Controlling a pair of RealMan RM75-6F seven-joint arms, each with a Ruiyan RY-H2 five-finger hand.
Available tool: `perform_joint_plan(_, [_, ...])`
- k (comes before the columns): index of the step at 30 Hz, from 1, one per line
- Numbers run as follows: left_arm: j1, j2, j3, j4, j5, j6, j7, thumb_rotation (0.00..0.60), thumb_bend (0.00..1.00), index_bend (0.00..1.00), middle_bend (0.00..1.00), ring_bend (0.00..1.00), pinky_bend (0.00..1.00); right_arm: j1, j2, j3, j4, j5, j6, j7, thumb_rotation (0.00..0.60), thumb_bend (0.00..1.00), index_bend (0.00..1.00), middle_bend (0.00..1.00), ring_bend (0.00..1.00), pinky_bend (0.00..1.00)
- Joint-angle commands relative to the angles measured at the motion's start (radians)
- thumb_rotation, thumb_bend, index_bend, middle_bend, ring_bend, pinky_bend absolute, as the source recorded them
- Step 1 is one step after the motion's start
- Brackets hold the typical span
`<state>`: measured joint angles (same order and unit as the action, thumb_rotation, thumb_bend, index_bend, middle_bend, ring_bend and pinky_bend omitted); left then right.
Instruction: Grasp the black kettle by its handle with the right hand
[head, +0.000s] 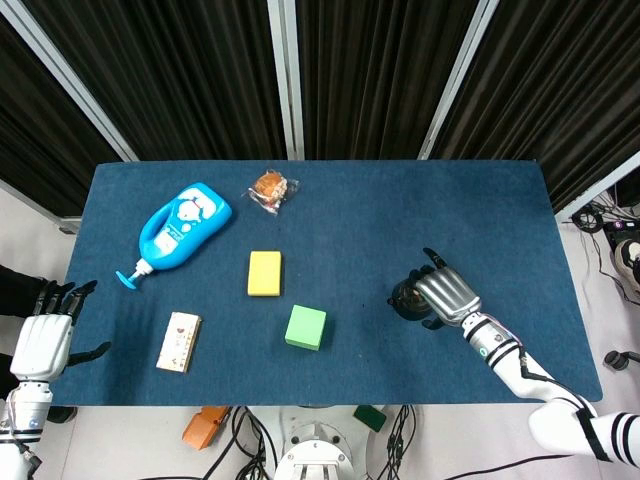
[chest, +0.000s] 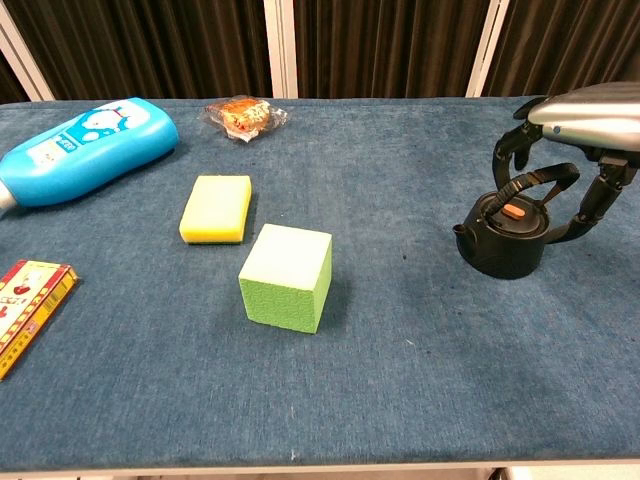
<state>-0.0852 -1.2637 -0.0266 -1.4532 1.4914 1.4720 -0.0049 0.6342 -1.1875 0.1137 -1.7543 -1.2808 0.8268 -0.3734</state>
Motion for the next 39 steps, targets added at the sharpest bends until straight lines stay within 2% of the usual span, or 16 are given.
perform_joint_plan(1, [0.001,0.0,0.0,0.002,-0.001,0.0,-0.002,0.6,0.02,0.13,0.22,0.13,0.0,0.005,-0.004,-0.005,0.004,0.006,0.0,-0.004,0.6,0.2,0.59,0.47,0.44,0.0])
perform_joint_plan(8, [0.002,-0.001,0.001,0.004,-0.003,-0.003,-0.003,0.6,0.02,0.13,0.22,0.13,0.0,0.019,-0.012,-0.021,0.017,0.039,-0.007,-0.025,0.6,0.2,0.69,0.55,0.53,0.0])
perform_joint_plan(16, [0.002,-0.002,0.001,0.005,-0.005,-0.006,-0.003,0.6,0.02,0.13,0.22,0.13,0.0,0.036,-0.024,-0.044,0.026,0.072,-0.023,-0.045,0.6,0.2,0.72,0.57,0.56,0.0])
perform_joint_plan(24, [0.002,-0.004,0.002,0.01,-0.007,-0.009,-0.006,0.6,0.02,0.13,0.22,0.13,0.0,0.046,-0.034,-0.063,0.038,0.096,-0.035,-0.039,0.599,0.2,0.8,0.64,0.66,0.02])
perform_joint_plan(31, [0.003,-0.004,0.002,0.012,-0.009,-0.01,-0.008,0.6,0.02,0.13,0.22,0.13,0.0,0.053,-0.038,-0.062,0.041,0.086,-0.031,-0.003,0.6,0.2,0.97,0.78,0.82,0.03])
perform_joint_plan(35, [0.004,-0.005,0.002,0.013,-0.01,-0.01,-0.008,0.6,0.02,0.13,0.22,0.13,0.0,0.059,-0.042,-0.059,0.045,0.084,-0.036,0.023,0.6,0.2,1.0,0.87,0.91,0.1])
perform_joint_plan(37, [0.004,-0.005,0.003,0.013,-0.01,-0.011,-0.008,0.6,0.02,0.13,0.22,0.13,0.0,0.06,-0.044,-0.055,0.048,0.081,-0.038,0.048,0.592,0.14,1.0,0.91,0.96,0.14])
perform_joint_plan(39, [0.003,-0.005,0.002,0.013,-0.009,-0.012,-0.008,0.6,0.02,0.13,0.22,0.13,0.0,0.061,-0.047,-0.052,0.053,0.076,-0.039,0.068,0.518,0.04,1.0,0.95,0.99,0.18])
